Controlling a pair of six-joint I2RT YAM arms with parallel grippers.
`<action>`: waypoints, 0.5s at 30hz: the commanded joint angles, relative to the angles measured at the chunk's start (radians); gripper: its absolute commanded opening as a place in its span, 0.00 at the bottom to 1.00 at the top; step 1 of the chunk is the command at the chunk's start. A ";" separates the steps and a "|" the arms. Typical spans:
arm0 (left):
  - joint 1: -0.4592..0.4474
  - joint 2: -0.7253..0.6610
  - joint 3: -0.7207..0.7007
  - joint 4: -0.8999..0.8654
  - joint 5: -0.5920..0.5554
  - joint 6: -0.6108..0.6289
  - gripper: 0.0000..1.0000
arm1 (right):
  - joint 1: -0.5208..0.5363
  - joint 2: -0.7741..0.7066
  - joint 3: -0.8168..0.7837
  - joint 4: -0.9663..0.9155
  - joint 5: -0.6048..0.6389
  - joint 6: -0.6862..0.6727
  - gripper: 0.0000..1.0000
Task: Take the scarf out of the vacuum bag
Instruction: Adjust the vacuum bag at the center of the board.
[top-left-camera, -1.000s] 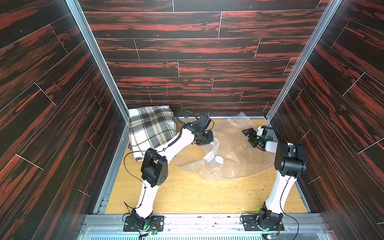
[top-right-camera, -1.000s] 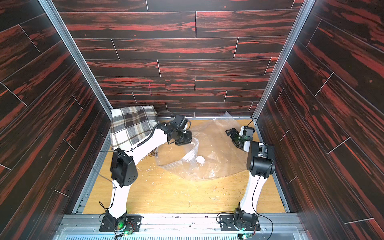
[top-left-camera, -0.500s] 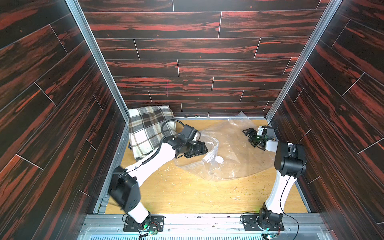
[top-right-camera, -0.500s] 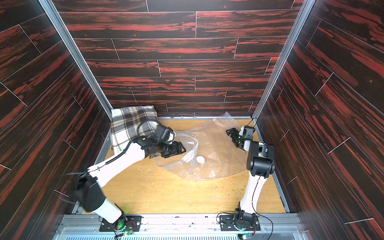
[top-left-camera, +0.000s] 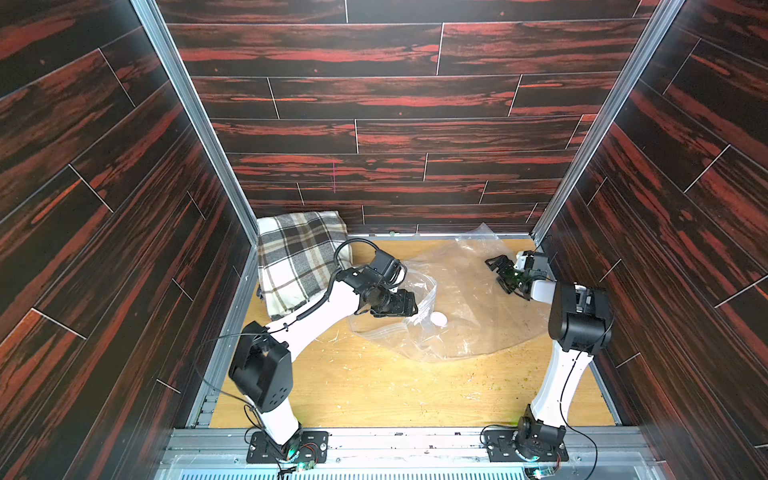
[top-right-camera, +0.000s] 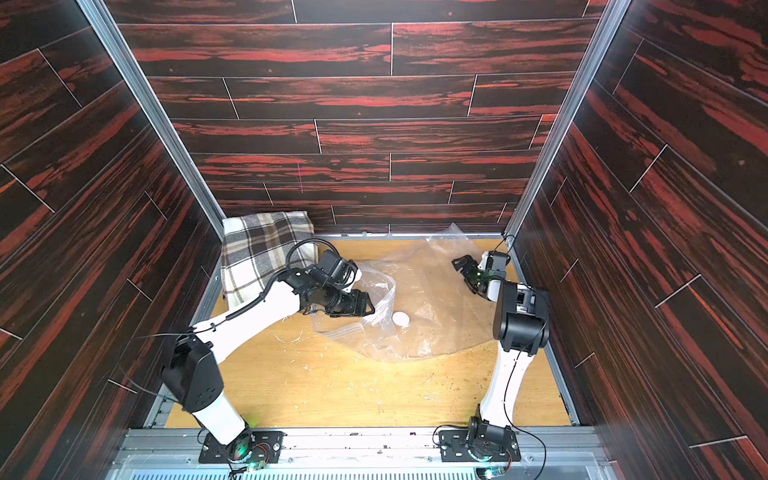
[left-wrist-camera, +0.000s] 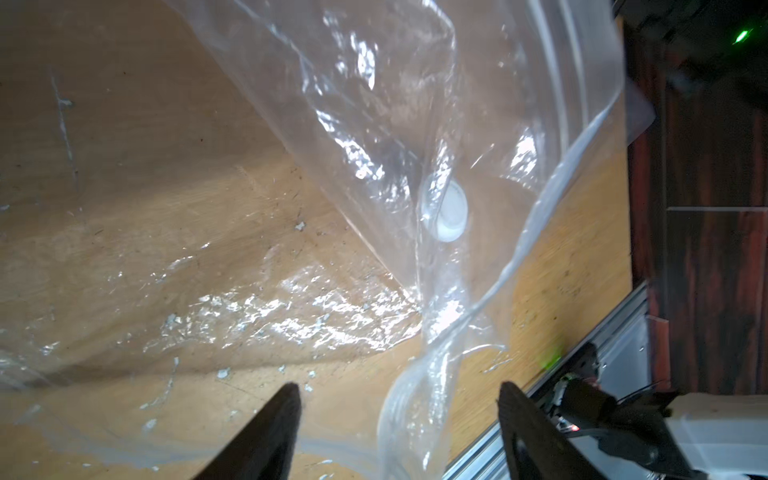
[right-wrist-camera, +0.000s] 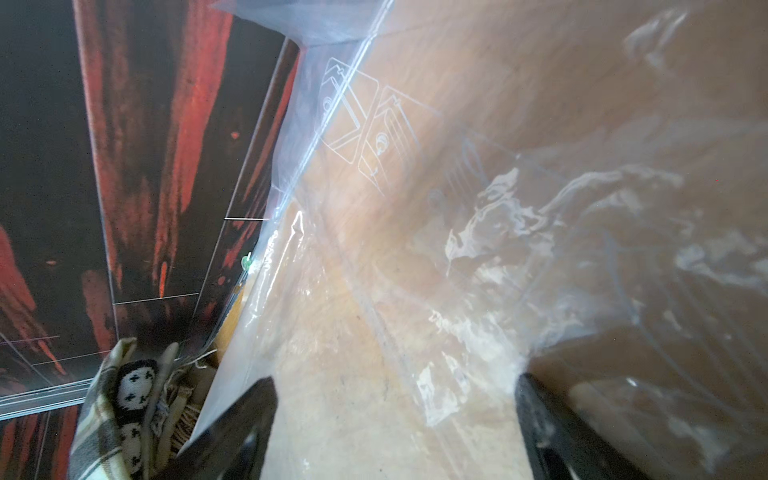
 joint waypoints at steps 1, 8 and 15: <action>-0.005 0.004 0.044 -0.074 0.018 0.095 0.76 | -0.004 0.029 0.014 -0.041 0.004 -0.003 0.92; -0.009 0.031 0.034 -0.149 0.079 0.195 0.35 | -0.005 0.039 0.037 -0.078 0.020 0.000 0.92; -0.011 0.001 -0.029 -0.124 0.141 0.195 0.09 | -0.004 0.052 0.060 -0.119 0.061 0.013 0.92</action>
